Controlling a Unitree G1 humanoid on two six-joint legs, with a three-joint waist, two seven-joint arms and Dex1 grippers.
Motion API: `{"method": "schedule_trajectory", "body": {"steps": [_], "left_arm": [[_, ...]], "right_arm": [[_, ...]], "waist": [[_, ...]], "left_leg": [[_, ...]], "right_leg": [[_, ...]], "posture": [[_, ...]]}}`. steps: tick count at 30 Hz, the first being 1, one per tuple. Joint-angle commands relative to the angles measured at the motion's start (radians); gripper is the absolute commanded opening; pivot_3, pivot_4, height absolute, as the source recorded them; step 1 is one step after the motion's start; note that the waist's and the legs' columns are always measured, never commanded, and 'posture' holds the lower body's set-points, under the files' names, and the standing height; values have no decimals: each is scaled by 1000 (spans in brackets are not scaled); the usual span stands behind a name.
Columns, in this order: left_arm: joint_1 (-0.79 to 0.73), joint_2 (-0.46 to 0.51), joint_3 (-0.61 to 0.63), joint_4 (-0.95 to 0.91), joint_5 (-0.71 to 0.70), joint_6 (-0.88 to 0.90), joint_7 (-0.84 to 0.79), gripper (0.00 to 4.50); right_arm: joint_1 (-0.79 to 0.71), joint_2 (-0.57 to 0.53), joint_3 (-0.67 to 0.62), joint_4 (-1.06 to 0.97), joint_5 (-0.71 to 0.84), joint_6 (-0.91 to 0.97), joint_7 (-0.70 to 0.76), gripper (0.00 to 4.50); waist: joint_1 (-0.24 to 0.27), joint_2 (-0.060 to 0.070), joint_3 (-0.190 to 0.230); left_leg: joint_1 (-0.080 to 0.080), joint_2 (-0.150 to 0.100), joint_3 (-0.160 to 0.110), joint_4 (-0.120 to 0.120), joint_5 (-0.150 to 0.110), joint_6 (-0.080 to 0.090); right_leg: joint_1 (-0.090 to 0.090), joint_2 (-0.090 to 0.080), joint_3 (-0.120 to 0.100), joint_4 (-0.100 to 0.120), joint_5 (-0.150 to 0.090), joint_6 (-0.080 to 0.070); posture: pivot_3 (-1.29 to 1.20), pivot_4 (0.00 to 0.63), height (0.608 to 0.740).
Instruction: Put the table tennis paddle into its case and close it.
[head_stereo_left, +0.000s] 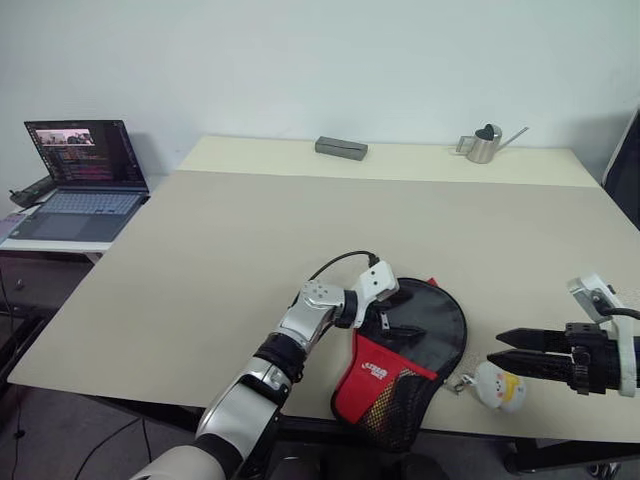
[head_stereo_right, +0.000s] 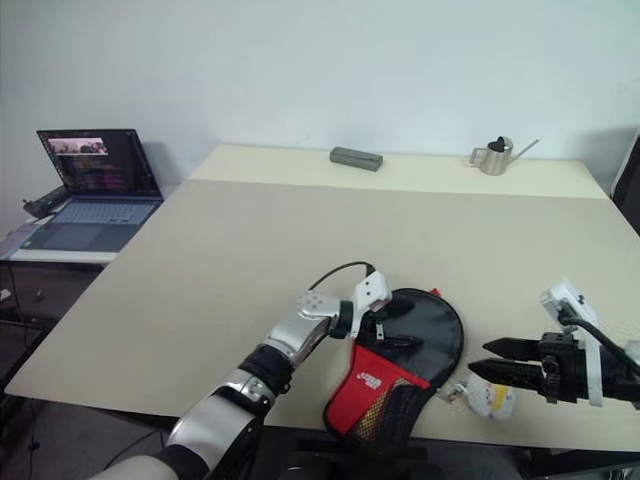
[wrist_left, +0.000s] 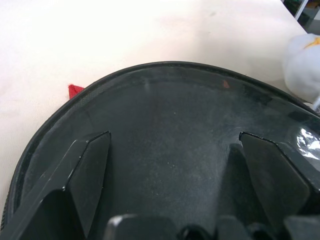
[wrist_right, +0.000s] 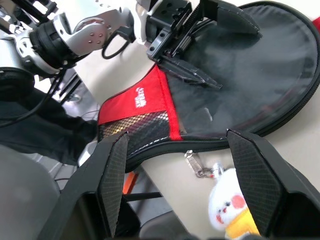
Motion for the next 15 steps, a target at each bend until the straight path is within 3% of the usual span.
{"method": "schedule_trajectory", "body": {"steps": [1, 4, 11, 15], "left_arm": [[32, 6, -16, 25, 24, 16, 0, 4500], [25, 23, 4, -35, -4, 33, -24, 4500], [17, 70, 68, -236, -131, 160, -117, 4500], [11, 146, 101, -378, -206, 248, -185, 4500]], "right_arm": [[-125, 74, 88, 58, -58, -37, -156, 3741], [-218, 117, 182, 107, -133, -54, -244, 4472], [-317, 183, 323, 221, -261, -108, -314, 4472], [-340, 217, 362, 273, -301, -135, -317, 4472]], "waist": [[-5, 0, 0], [-8, 1, 0], [-30, -1, 3], [-46, 0, 6]], "left_leg": [[0, 0, 0, 0, 0, 0], [-1, 0, -1, 0, 0, 0], [-14, -1, -3, -1, 0, 0], [-17, 0, -4, -1, 2, -3]], "right_leg": [[0, 0, 0, 1, 0, 0], [-2, 0, 0, 1, 0, 0], [-16, 0, 2, 3, 1, -6], [-20, 0, 2, 4, 3, -9]], "posture": [[0, 150, 740], [0, 150, 740], [0, 150, 740], [0, 150, 740]]}}
